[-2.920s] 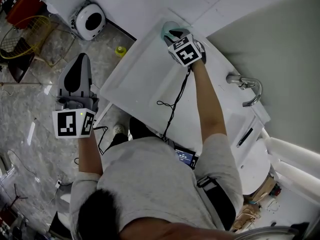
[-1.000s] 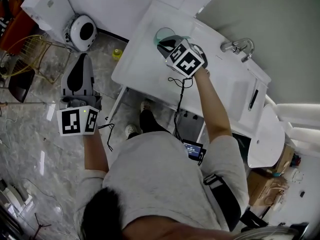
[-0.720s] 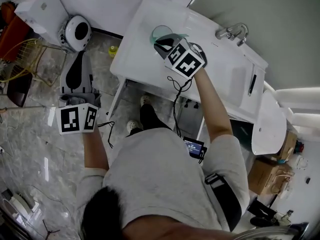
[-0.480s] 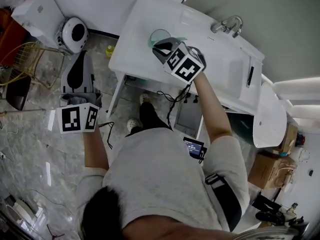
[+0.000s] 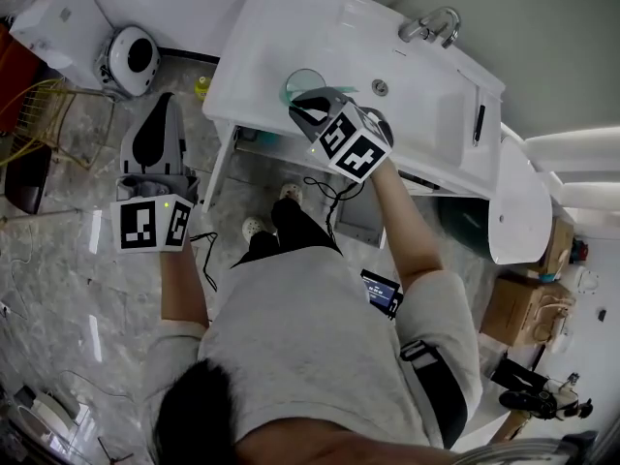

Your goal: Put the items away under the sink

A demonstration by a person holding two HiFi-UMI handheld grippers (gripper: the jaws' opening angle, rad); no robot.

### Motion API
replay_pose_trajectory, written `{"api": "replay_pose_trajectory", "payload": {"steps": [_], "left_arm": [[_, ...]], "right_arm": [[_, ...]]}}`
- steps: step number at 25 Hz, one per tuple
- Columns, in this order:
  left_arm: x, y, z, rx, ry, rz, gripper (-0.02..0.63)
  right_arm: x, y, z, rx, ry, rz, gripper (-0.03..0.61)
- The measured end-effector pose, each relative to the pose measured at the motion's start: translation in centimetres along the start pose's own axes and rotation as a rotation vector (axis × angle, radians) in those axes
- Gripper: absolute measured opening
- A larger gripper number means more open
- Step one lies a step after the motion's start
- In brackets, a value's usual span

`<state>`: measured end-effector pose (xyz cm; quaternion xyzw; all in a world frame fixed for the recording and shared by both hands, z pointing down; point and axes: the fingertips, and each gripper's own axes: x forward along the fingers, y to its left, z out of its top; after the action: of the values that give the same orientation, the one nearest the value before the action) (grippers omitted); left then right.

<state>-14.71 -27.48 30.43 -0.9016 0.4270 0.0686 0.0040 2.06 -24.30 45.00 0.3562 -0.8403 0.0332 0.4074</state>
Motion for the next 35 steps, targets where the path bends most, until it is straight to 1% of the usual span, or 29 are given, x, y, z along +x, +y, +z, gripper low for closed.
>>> {"api": "replay_pose_trajectory", "payload": {"steps": [6,14,19,23,30,35], "left_arm": [[-0.5,-0.9,-0.4,-0.002,0.0,-0.012,0.006],[-1.7,-2.6,-1.6,0.003,0.011,0.004,0.006],[-3.1,-4.9,-2.0,0.002,0.017,0.021,0.006],[-4.6,-7.2,-2.7,-0.002,0.023,0.035,0.006],[-8.3,-11.0,-3.5,-0.012,0.033,0.072,0.006],[-11.0,-13.3,-4.0,0.001,0.041,0.094,0.008]], "right_arm": [[0.0,2.8,-1.0,-0.001,0.003,0.012,0.028],[0.1,6.3,-2.5,0.004,-0.018,0.056,0.028],[-0.8,8.3,-3.6,0.016,-0.038,0.082,0.029],[-1.5,10.0,-5.3,0.013,-0.039,0.097,0.028],[-3.0,12.6,-7.7,0.021,-0.055,0.11,0.028],[-3.4,14.6,-9.6,0.012,-0.055,0.12,0.029]]}}
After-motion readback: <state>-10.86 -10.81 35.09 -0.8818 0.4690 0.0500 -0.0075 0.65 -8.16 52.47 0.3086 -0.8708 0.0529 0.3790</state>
